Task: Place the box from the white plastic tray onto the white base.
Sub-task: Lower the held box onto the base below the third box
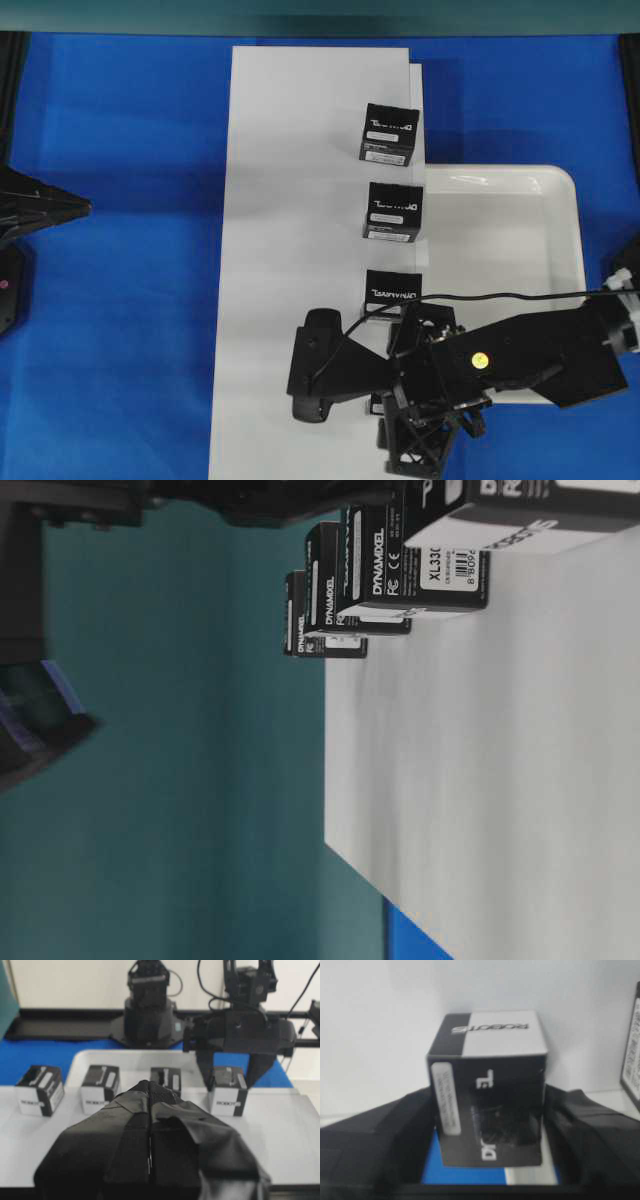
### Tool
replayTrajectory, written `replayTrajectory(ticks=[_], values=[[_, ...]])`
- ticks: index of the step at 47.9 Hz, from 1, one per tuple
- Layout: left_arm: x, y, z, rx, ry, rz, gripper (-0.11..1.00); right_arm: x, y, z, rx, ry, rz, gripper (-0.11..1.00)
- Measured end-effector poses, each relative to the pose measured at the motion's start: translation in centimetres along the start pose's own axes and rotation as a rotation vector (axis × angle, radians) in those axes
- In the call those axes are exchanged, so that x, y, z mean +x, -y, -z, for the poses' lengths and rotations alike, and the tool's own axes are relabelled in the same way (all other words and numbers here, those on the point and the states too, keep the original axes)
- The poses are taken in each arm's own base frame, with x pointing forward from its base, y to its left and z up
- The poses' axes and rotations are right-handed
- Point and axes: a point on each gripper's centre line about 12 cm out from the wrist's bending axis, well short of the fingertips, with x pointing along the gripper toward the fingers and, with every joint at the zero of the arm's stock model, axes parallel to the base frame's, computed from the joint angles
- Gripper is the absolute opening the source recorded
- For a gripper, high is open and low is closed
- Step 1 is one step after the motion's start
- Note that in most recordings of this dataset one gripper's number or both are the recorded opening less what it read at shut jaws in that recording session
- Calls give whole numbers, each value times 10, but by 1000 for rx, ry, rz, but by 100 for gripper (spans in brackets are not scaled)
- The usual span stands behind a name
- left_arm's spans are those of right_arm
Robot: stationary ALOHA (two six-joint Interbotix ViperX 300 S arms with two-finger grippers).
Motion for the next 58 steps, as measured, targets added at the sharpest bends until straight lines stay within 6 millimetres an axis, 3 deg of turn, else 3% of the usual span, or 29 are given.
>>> replayTrajectory(ticks=[5,58], values=[[0,0,-1,0,3,0,-7,1,3,-2,-33,13,31,99],[4,0,2,3,-15,0,-7,-17,-3,-16,-63,82,24,98]])
